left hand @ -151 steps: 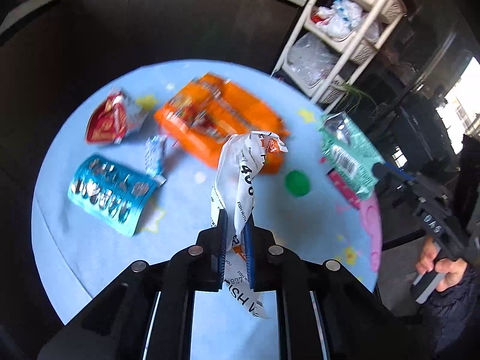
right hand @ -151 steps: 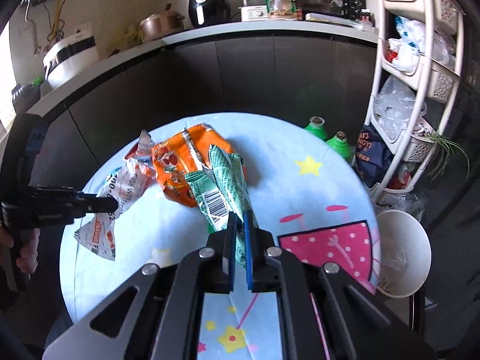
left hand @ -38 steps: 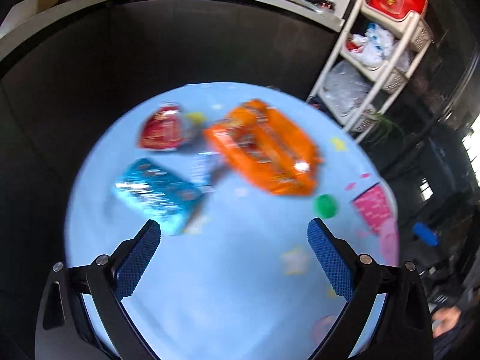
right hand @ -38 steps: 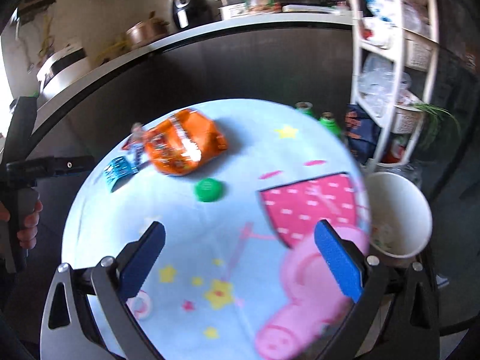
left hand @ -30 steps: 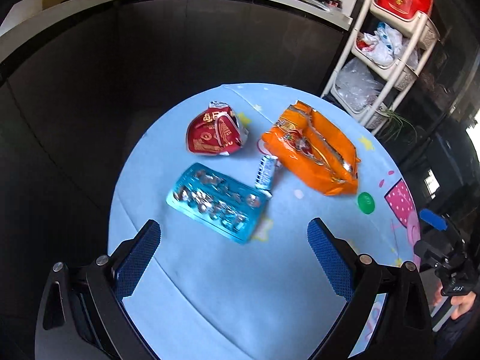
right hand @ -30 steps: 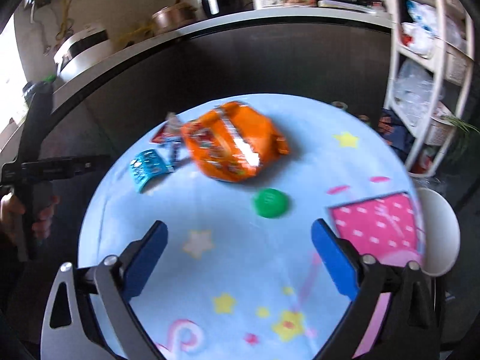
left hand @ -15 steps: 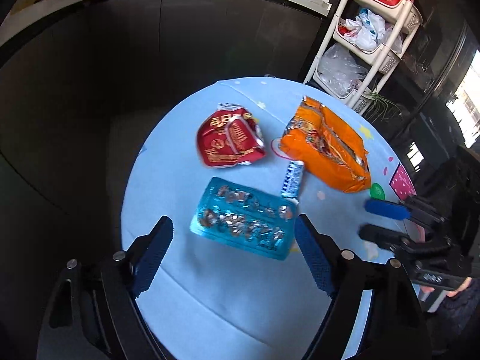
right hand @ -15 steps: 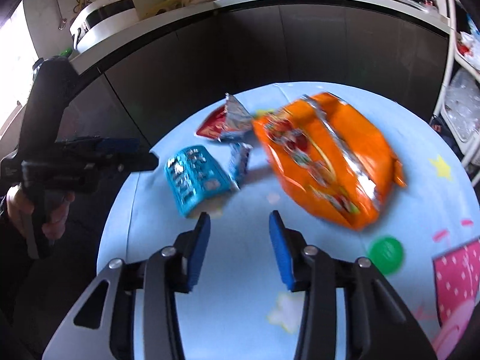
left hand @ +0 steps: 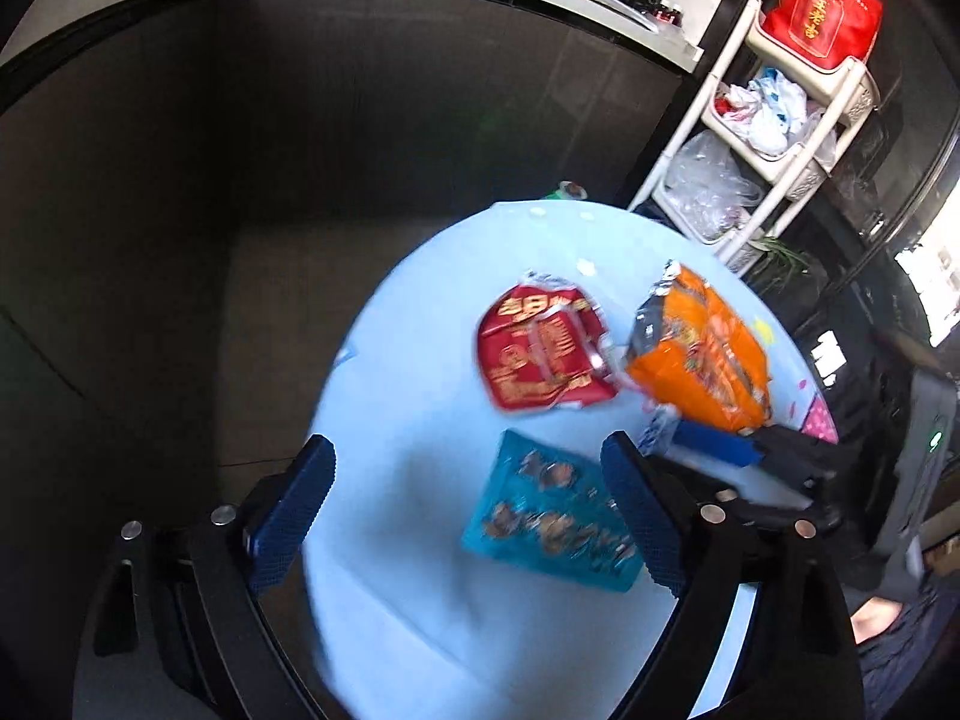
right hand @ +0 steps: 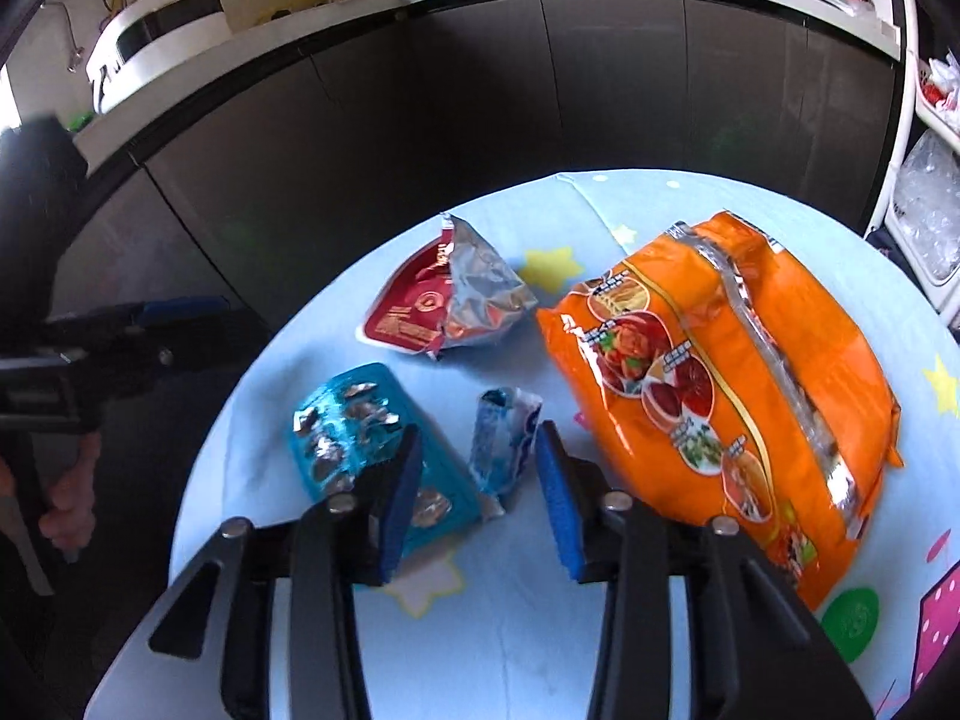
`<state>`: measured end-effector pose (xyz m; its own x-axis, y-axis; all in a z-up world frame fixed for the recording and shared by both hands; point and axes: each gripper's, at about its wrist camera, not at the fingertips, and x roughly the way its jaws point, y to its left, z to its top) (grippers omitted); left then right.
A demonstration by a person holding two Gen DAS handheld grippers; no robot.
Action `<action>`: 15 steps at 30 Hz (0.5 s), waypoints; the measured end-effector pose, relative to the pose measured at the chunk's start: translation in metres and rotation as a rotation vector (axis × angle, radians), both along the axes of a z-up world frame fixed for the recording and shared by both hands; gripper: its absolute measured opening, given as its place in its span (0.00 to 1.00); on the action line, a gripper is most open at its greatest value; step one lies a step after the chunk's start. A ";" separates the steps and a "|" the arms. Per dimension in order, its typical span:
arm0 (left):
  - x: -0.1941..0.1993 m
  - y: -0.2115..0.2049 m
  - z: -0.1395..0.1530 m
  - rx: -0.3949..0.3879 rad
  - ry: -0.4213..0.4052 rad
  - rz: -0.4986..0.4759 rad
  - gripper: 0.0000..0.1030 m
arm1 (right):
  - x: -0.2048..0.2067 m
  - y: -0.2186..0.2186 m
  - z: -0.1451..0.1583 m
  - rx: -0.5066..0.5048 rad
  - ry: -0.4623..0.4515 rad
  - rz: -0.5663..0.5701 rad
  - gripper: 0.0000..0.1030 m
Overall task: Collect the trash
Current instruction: 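Grasp the red snack wrapper with the left tool while the right tool grasps a small blue-white wrapper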
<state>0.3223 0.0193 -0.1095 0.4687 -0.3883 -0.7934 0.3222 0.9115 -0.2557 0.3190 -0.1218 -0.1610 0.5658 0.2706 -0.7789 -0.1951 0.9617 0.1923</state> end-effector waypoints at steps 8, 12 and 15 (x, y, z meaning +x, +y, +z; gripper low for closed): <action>0.021 -0.041 -0.002 -0.037 0.023 -0.061 0.63 | -0.031 -0.019 0.014 -0.005 -0.060 0.013 0.08; 0.029 -0.067 -0.008 -0.007 0.028 -0.072 0.55 | -0.046 -0.038 0.019 -0.001 -0.068 0.002 0.08; 0.031 -0.084 -0.013 0.048 0.017 -0.086 0.53 | -0.052 -0.053 0.021 0.000 -0.068 -0.014 0.08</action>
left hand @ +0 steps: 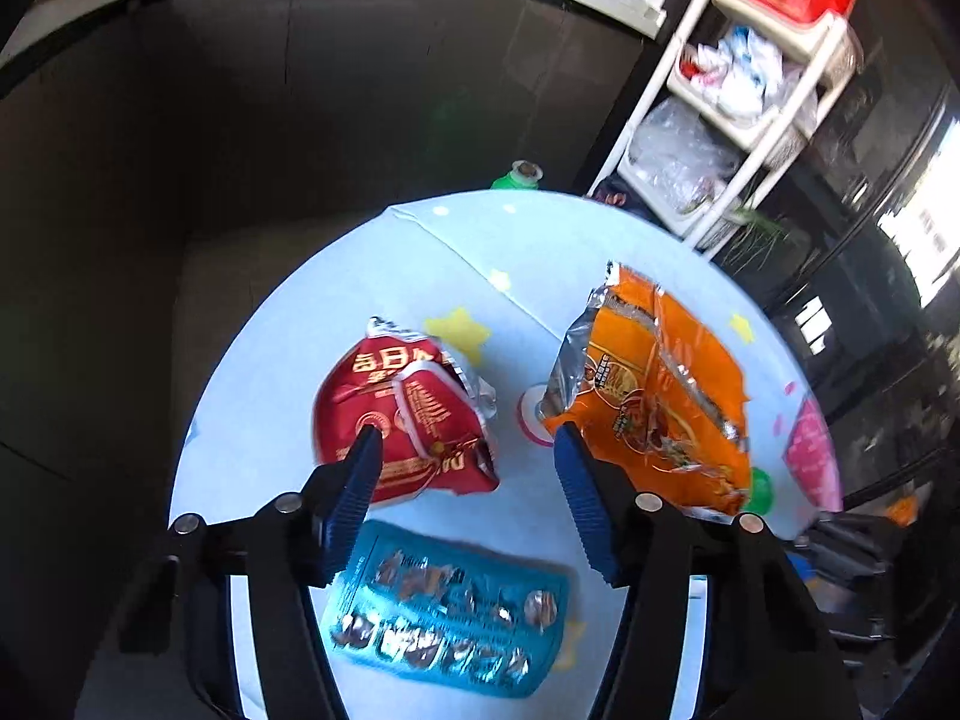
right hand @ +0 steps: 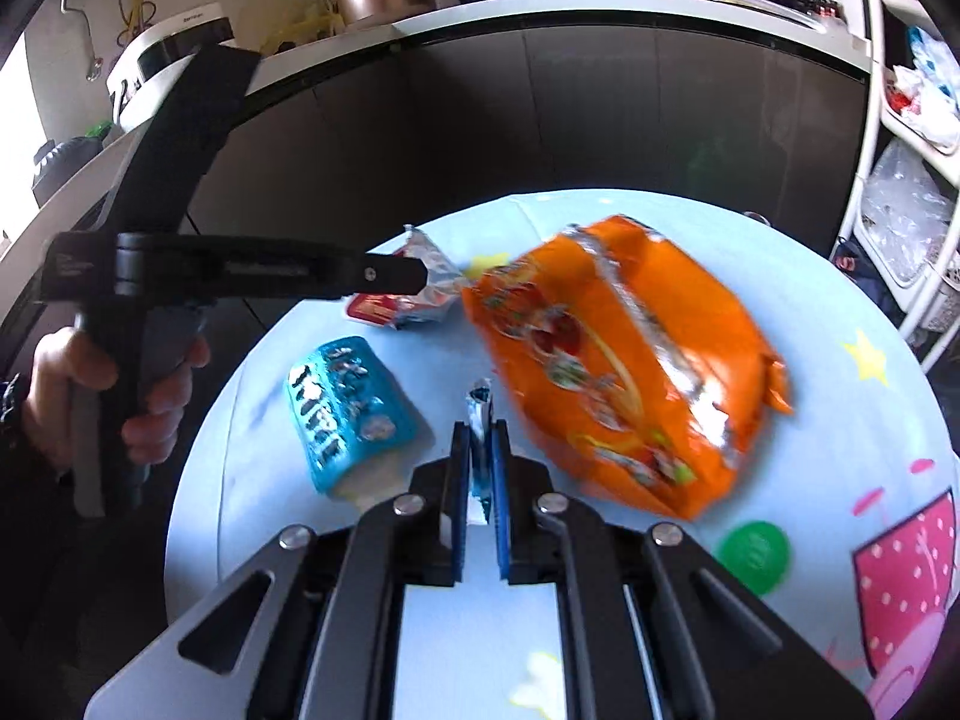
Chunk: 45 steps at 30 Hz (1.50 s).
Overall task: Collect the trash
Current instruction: 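Grasp the red snack wrapper with the left tool while the right tool grasps a small blue-white wrapper, then carry the red wrapper and small wrapper over the white bin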
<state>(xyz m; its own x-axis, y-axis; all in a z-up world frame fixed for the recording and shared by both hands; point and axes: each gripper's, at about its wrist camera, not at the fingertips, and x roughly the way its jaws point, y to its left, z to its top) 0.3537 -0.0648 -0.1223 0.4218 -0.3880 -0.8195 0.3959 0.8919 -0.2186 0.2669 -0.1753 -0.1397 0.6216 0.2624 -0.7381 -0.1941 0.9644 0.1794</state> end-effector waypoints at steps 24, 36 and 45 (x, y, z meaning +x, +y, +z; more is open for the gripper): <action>-0.022 0.001 0.045 0.023 -0.045 0.043 0.08 | -0.049 -0.072 0.035 0.053 -0.074 -0.102 0.08; -0.071 -0.099 0.105 -0.082 -0.093 -0.153 0.08 | -0.103 -0.155 0.072 0.067 -0.160 -0.251 0.08; -0.097 -0.216 0.107 -0.102 -0.080 -0.328 0.08 | -0.146 -0.244 0.072 0.072 -0.185 -0.402 0.08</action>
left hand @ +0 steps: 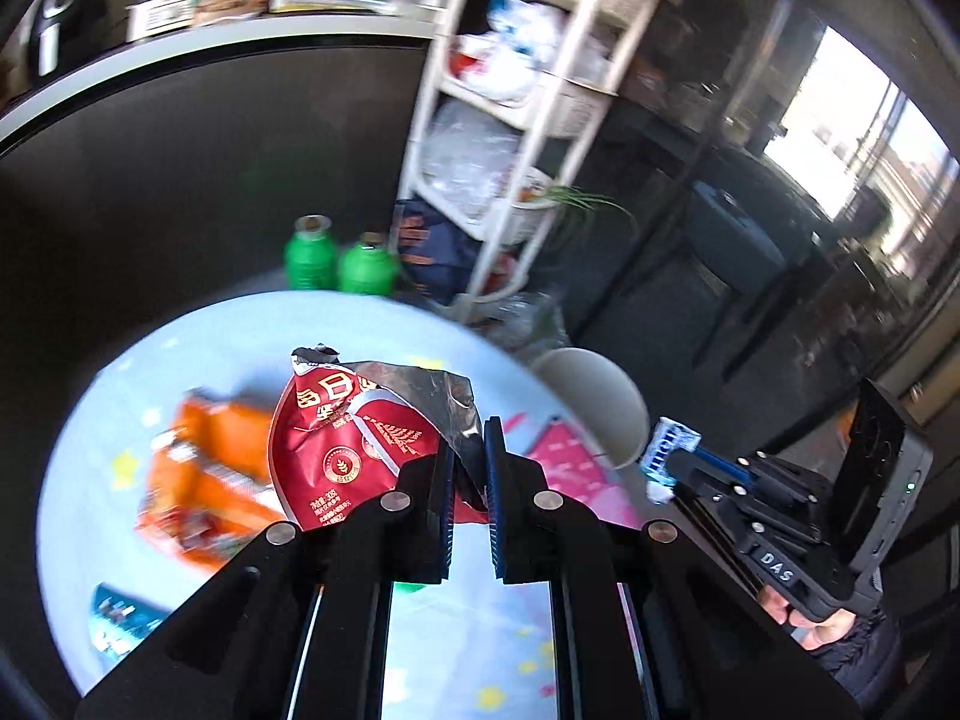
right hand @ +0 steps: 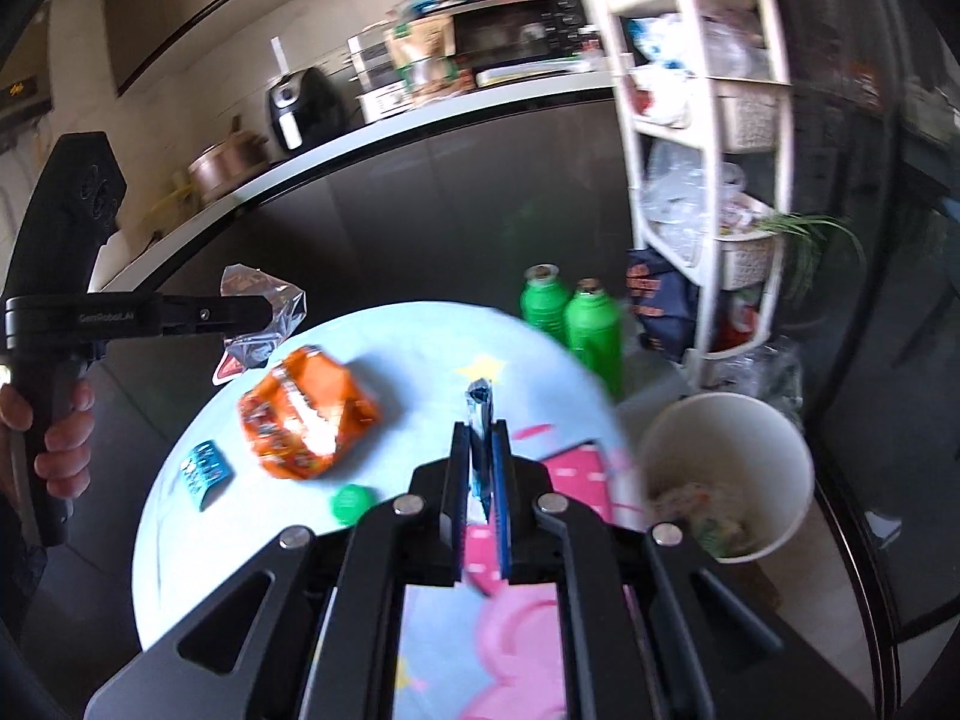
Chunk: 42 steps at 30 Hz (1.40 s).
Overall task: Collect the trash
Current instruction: 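Carry the red wrapper and small wrapper over the white bin, then open both tools to drop the wrappers into the bin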
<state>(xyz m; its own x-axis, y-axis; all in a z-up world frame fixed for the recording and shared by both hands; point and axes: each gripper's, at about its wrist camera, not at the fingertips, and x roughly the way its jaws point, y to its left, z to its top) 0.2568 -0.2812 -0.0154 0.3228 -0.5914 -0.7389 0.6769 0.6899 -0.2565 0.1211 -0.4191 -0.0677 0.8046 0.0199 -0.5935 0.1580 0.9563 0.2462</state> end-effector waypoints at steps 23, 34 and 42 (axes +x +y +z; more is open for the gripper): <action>-0.004 -0.249 -0.090 0.058 0.158 -0.223 0.08 | -0.015 -0.156 -0.107 0.082 0.133 -0.226 0.09; 0.006 -0.298 -0.138 0.108 0.181 -0.226 0.09 | 0.002 -0.187 -0.159 0.122 0.191 -0.250 0.09; 0.008 -0.305 -0.151 0.136 0.134 -0.200 0.42 | 0.006 -0.191 -0.175 0.099 0.195 -0.247 0.30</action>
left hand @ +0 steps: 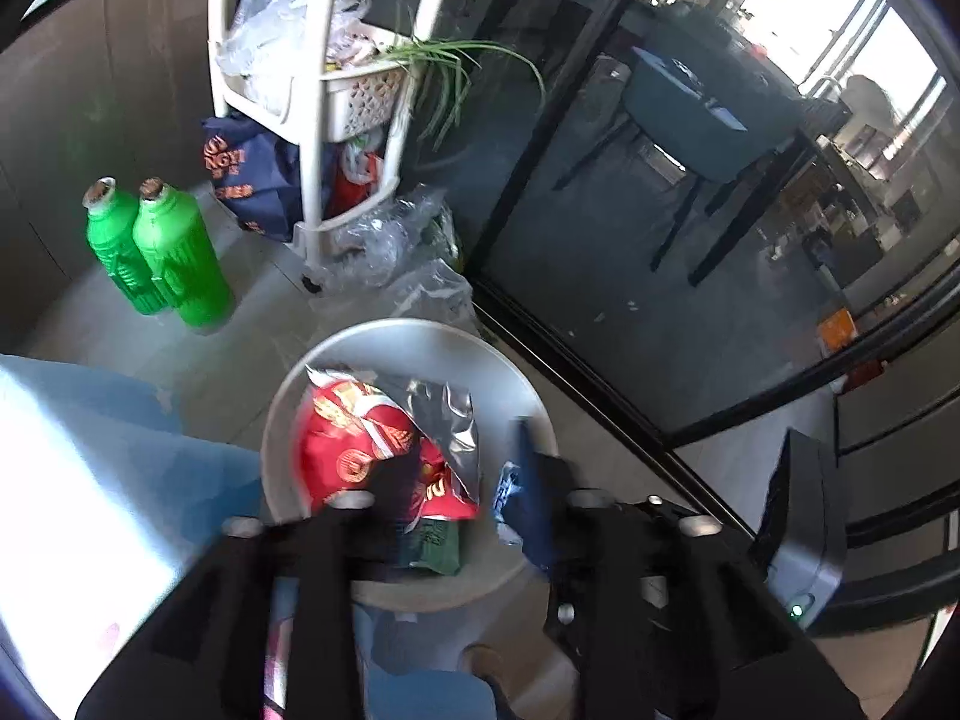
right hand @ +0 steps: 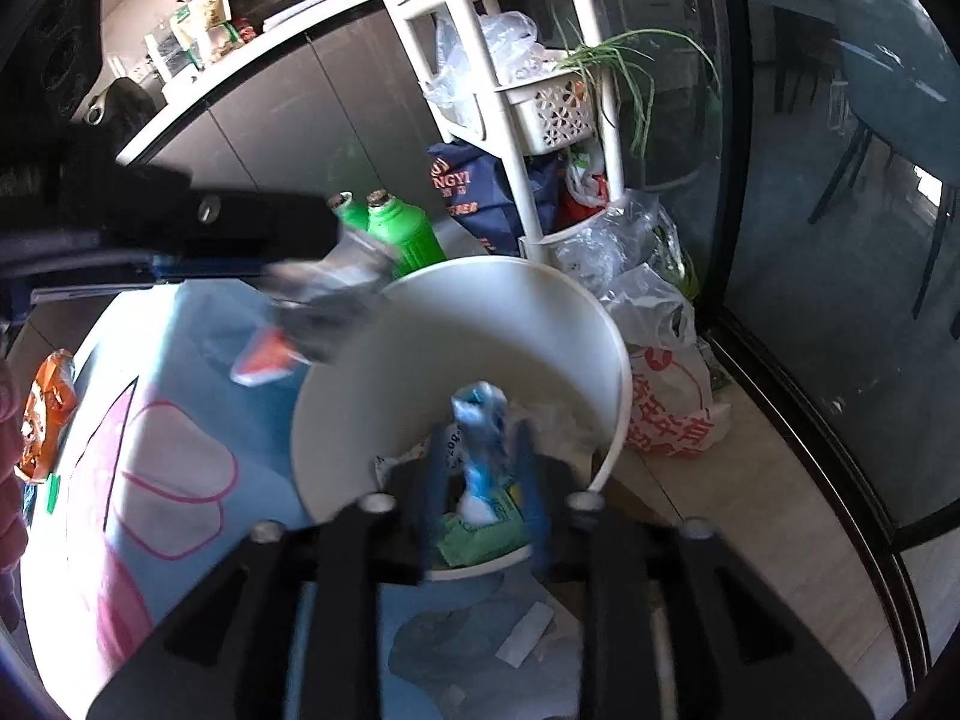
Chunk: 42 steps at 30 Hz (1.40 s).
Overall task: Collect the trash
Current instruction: 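Open both tools to drop the wrappers into the bin, then move both open tools back over the table toward the blister pack and cap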
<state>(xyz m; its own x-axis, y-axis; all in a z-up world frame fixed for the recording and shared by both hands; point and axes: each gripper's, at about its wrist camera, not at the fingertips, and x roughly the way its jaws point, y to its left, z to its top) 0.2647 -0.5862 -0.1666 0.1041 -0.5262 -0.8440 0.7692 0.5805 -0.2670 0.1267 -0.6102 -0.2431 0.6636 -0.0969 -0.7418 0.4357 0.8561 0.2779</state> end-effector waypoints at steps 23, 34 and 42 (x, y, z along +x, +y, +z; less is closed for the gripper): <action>0.007 0.088 0.070 -0.052 -0.111 0.234 0.92 | -0.018 0.051 0.056 -0.087 -0.048 0.080 0.97; -0.015 0.217 0.133 -0.116 -0.146 0.393 0.92 | -0.034 0.129 0.128 -0.158 -0.106 0.192 0.97; -0.026 0.348 0.151 -0.117 -0.157 0.535 0.92 | -0.018 0.220 0.154 -0.220 -0.113 0.382 0.97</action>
